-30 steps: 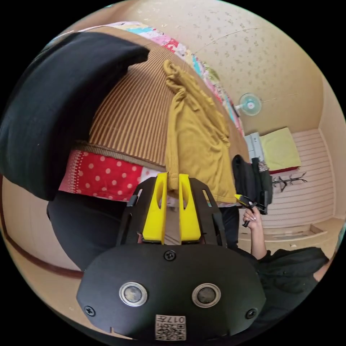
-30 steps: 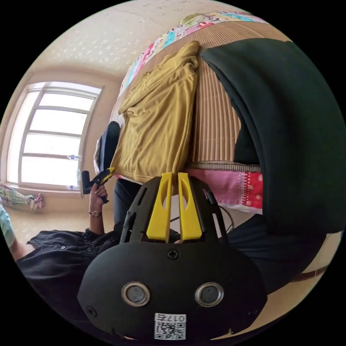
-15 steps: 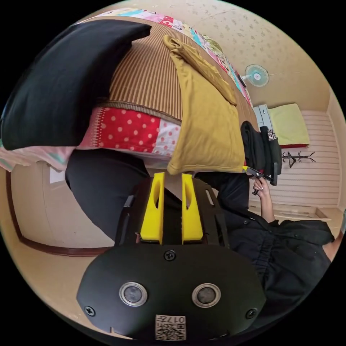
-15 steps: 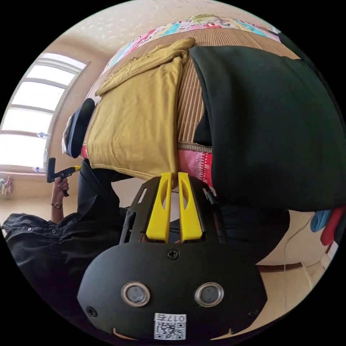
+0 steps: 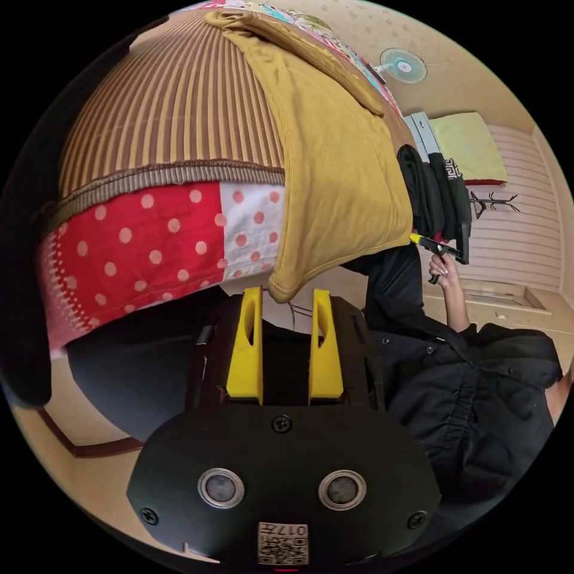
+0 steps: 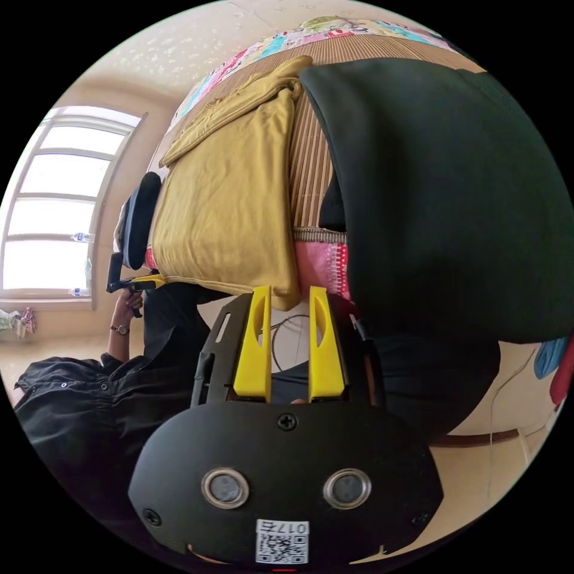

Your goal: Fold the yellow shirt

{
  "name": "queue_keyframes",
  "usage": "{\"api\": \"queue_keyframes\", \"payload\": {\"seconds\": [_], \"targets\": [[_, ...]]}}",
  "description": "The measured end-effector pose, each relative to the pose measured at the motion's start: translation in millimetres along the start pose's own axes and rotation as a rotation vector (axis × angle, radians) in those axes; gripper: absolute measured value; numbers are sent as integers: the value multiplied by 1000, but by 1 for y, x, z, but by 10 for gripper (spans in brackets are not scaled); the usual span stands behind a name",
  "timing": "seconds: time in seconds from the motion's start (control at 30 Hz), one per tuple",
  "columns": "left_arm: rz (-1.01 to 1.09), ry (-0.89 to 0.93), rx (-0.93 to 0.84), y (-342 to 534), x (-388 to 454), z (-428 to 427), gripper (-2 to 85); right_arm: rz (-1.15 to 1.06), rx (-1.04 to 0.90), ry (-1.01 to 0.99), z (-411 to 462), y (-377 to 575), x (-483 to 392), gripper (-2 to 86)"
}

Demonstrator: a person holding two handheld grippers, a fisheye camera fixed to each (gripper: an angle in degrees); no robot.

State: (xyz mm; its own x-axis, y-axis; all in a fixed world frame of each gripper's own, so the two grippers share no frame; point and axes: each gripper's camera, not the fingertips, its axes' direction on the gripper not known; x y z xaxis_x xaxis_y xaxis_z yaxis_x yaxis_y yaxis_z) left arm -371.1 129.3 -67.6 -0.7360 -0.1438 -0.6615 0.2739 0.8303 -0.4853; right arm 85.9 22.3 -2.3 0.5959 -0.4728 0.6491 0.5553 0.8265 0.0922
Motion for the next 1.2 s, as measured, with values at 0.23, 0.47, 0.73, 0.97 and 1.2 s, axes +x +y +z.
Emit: {"api": "queue_keyframes", "payload": {"seconds": [0.23, 0.47, 0.73, 0.97, 1.2], "targets": [[-12, 63, -24, -2, -13, -20, 56, 78, 68, -157, -31, 10, 31, 95], [-14, 224, 62, 41, -23, -62, 50, 127, 93, -315, -51, 8, 54, 98], [-22, 501, 209, 100, -51, -111, 50, 107, 37, -415, -57, 0, 48, 69], [-8, 511, 228, 127, -53, -136, 50, 165, 82, -398, -83, 18, 62, 96], [2, 505, 229, 153, -52, -148, 49, 89, 61, -177, -92, 12, 25, 103]]}}
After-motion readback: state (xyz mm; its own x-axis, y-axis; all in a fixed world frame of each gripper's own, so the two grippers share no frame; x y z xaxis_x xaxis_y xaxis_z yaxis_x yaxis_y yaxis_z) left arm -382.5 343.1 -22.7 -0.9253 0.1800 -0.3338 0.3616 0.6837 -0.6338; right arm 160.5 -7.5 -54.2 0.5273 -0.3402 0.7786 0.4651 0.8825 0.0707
